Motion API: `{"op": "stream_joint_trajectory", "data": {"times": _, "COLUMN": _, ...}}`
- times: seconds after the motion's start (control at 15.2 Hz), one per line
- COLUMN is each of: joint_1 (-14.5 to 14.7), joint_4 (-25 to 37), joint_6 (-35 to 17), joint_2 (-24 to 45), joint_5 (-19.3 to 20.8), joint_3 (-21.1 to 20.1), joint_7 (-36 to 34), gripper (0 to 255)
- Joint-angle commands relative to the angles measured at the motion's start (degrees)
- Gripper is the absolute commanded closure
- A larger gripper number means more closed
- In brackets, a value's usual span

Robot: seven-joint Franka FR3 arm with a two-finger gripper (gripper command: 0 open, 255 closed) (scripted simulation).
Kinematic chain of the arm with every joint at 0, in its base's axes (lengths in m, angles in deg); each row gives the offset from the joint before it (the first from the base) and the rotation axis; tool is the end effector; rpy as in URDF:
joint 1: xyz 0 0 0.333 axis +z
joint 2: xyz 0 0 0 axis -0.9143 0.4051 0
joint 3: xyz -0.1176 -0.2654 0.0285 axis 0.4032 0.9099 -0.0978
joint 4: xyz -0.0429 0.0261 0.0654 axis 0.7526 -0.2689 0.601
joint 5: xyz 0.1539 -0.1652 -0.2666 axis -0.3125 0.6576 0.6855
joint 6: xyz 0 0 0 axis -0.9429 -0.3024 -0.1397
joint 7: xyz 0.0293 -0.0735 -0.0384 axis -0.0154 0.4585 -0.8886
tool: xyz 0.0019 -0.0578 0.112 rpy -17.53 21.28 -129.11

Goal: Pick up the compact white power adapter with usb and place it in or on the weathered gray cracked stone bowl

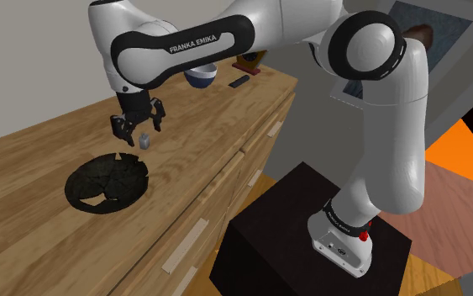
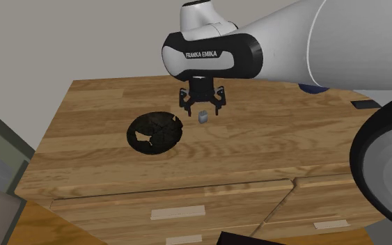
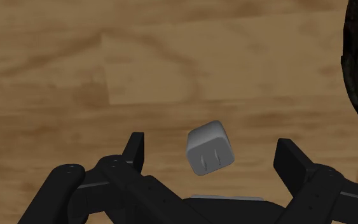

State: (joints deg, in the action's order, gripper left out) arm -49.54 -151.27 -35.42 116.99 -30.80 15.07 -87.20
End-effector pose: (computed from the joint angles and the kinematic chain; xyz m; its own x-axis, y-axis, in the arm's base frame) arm 0.5274 0.3484 0.3289 0.9814 0.1615 -0.1035 0.1701 -0.9822 0.0797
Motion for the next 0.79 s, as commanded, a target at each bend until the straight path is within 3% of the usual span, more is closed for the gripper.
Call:
{"op": "stream_joint_trajectory", "data": {"times": 0.0, "joint_1": 0.0, "joint_4": -0.3, "joint_6": -0.3, "joint_2": 0.0, "joint_5": 0.0, "joint_3": 0.0, "joint_7": -0.1, "gripper": 0}}
{"op": "stream_joint_trajectory", "data": {"times": 0.4, "joint_1": 0.0, "joint_4": -0.3, "joint_6": -0.3, "joint_2": 0.0, "joint_5": 0.0, "joint_3": 0.0, "joint_7": -0.1, "gripper": 0}}
{"op": "stream_joint_trajectory", "data": {"times": 0.46, "joint_1": 0.0, "joint_4": -0.3, "joint_6": -0.3, "joint_2": 0.0, "joint_5": 0.0, "joint_3": 0.0, "joint_7": -0.1, "gripper": 255}}
{"op": "stream_joint_trajectory", "data": {"times": 0.73, "joint_1": 0.0, "joint_4": -0.3, "joint_6": -0.3, "joint_2": 0.0, "joint_5": 0.0, "joint_3": 0.0, "joint_7": -0.1, "gripper": 255}}
